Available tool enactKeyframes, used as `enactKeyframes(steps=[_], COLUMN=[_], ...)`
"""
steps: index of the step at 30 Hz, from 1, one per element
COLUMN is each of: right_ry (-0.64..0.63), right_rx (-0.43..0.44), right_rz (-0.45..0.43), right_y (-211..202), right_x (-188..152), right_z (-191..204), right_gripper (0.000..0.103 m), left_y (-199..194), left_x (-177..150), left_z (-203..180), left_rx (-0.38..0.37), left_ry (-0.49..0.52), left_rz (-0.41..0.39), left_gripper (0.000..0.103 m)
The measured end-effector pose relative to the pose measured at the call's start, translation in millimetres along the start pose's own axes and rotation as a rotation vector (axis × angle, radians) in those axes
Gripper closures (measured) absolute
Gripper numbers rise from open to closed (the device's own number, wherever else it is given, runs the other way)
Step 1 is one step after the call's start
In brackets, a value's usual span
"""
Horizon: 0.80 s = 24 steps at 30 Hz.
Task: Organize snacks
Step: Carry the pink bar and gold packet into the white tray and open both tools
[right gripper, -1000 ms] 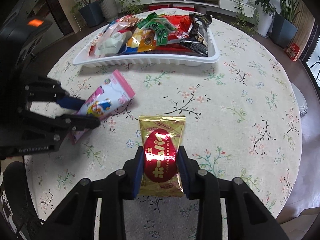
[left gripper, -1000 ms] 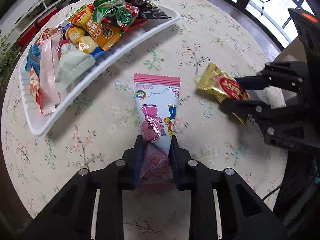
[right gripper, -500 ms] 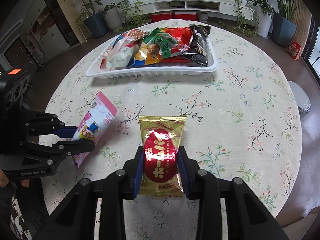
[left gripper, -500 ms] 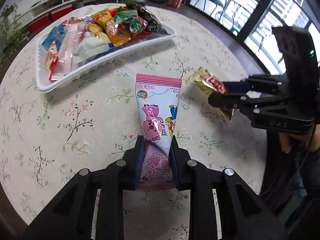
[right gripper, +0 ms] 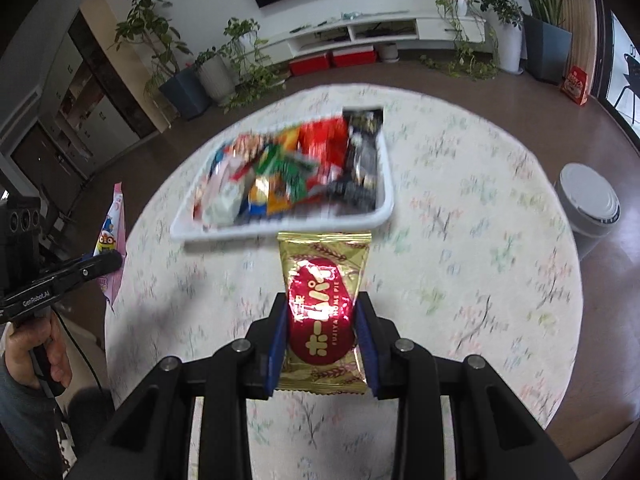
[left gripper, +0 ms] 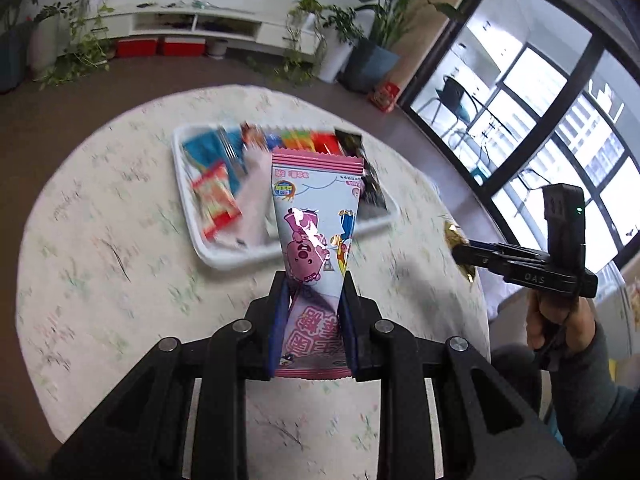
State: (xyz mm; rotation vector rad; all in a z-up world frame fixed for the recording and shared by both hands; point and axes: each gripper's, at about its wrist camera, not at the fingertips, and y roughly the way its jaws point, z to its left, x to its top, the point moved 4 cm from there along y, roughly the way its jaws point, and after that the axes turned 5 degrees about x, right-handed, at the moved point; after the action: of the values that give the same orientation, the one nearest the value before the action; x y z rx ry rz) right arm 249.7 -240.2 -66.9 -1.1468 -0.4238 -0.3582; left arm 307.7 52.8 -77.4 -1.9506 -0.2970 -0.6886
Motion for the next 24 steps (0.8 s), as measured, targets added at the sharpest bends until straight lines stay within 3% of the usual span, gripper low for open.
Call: enactKeyframes(steps=[6, 11, 19, 24], right_ry=[-0.032, -0.059, -0.066, -0.063], right_rx=[0.029, 0.038, -0.014, -0.059], right_rz=[-0.067, -0.050, 0.050, 0.074], right_y=[0.1, 30.2, 94.4, 117.7], right_x=[78.0, 125.6, 144.8, 147.5], right_z=[16.3, 32.9, 24.6, 13.6], right_gripper=[0.068, 0.068, 0.068, 0.068], left_y=[6.9, 56.2, 132.7, 152.9], left_x=[64.8, 108.9, 129.2, 128.5], left_z=[8.8, -9.1, -18.3, -22.1], left_rx=[0.011, 0.033, 0.088, 0.106], left_ry=[-0.026, -0.018, -0.016, -0.016], left_rz=[-0.031, 0.011, 0.109, 0.124], left_gripper=[0.081, 0.081, 0.081, 0.081])
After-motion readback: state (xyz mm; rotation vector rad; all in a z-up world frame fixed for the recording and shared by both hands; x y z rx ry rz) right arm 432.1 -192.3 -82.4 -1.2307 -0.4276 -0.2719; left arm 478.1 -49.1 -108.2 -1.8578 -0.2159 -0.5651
